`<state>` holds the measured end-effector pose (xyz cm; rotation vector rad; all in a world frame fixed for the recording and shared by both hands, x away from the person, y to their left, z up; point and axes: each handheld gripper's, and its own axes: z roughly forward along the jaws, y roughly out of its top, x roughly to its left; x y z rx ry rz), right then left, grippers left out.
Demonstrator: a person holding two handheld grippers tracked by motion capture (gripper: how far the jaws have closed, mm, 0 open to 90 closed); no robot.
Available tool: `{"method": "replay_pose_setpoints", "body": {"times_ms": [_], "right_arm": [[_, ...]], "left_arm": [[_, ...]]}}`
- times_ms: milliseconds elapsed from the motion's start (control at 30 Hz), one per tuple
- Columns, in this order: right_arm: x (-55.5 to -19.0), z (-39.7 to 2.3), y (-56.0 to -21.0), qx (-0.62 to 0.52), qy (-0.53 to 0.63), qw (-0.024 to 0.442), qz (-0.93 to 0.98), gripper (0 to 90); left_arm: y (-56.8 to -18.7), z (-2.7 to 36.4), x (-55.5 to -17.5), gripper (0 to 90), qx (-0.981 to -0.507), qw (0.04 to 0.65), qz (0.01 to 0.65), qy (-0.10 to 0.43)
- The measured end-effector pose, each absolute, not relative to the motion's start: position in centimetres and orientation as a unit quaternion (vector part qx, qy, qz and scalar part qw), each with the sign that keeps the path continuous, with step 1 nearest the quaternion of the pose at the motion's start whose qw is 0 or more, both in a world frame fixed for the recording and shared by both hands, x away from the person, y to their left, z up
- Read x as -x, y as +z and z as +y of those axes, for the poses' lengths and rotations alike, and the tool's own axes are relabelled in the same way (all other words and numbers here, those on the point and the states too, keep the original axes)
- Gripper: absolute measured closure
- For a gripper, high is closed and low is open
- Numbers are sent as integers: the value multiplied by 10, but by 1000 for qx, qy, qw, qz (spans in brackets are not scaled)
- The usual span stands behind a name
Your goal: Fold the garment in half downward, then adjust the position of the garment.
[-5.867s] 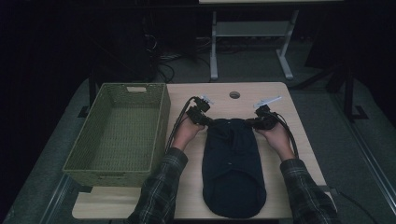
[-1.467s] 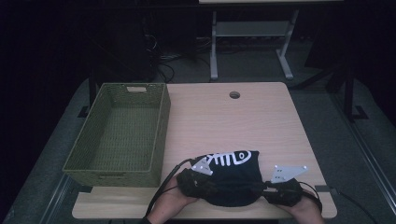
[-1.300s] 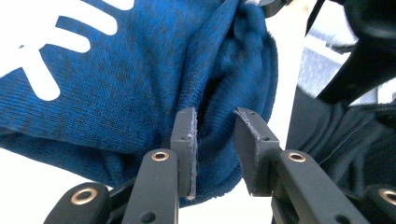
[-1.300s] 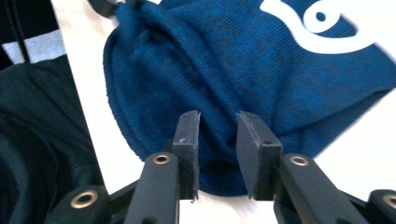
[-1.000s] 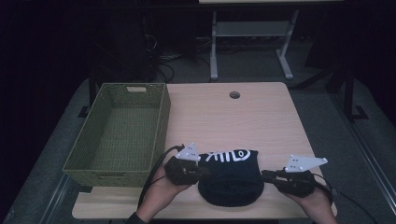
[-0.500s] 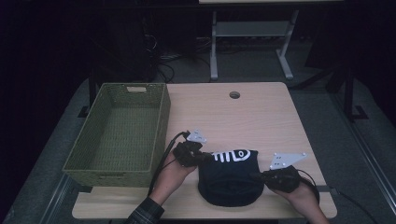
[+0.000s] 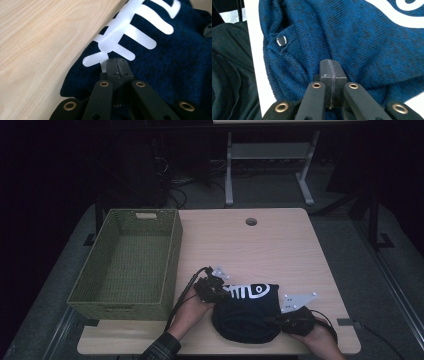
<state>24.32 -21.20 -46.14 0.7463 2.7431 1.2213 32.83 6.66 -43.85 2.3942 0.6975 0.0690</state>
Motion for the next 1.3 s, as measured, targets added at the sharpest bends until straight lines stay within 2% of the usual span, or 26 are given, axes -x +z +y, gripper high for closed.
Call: {"method": "replay_pose_setpoints", "body": {"times_ms": [533, 667, 767, 900, 1067, 1300], "right_arm": [[-239, -164, -461, -191, 394, 26, 899, 899], [-239, -162, -457, -189, 401, 29, 896, 898], [-237, -173, -449, -199, 427, 39, 881, 897], [-235, -193, -440, -222, 444, 65, 866, 897], [-239, -202, -449, -242, 430, 58, 868, 897], [-243, -190, -463, -249, 393, 47, 884, 898]], "left_arm": [[-438, 50, -362, 900, -913, 309, 262, 56], [-426, 56, -354, 900, -908, 324, 259, 55], [-414, 63, -342, 900, -899, 350, 261, 41], [-405, 74, -321, 899, -904, 349, 244, 36], [-419, 85, -300, 894, -913, 324, 248, 21], [-436, 85, -302, 900, -920, 302, 248, 16]]}}
